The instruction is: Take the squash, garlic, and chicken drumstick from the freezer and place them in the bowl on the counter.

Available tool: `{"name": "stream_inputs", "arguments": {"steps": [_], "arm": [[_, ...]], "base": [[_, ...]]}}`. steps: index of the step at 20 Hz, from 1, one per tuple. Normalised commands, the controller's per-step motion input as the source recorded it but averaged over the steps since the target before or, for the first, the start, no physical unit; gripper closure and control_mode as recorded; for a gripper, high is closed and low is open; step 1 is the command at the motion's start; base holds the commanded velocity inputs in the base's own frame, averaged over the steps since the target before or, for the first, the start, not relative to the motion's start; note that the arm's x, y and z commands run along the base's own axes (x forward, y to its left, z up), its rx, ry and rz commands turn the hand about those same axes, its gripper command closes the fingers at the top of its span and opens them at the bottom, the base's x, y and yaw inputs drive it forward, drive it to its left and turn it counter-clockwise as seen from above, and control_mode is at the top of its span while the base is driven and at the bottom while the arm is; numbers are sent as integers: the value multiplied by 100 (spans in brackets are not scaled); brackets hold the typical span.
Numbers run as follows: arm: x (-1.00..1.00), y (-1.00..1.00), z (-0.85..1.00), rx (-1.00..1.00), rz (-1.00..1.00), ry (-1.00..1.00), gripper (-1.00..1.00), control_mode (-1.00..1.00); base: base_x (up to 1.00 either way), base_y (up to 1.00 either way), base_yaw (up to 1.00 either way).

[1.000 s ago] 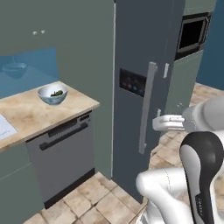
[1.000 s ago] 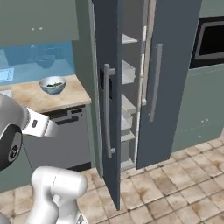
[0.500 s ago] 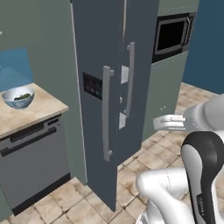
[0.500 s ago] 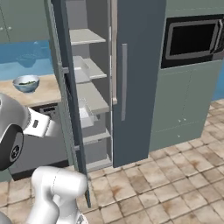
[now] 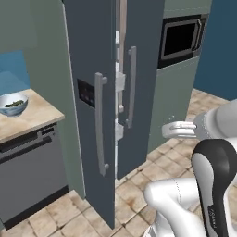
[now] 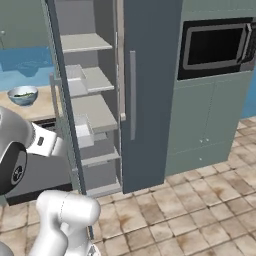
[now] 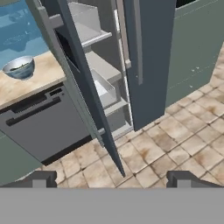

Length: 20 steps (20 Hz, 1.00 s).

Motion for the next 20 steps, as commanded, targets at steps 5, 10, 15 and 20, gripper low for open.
{"name": "stream_inputs", "arguments": {"steps": [5,10,15,20], "arm": [[0,0,0,0,0,0,-100,100],[0,0,0,0,0,0,-100,100],[0,0,0,0,0,0,-100,100],[0,0,0,0,0,0,-100,100]], "base": [[40,-29,24],[32,-77,36],[29,-95,40],[15,-85,36]]}}
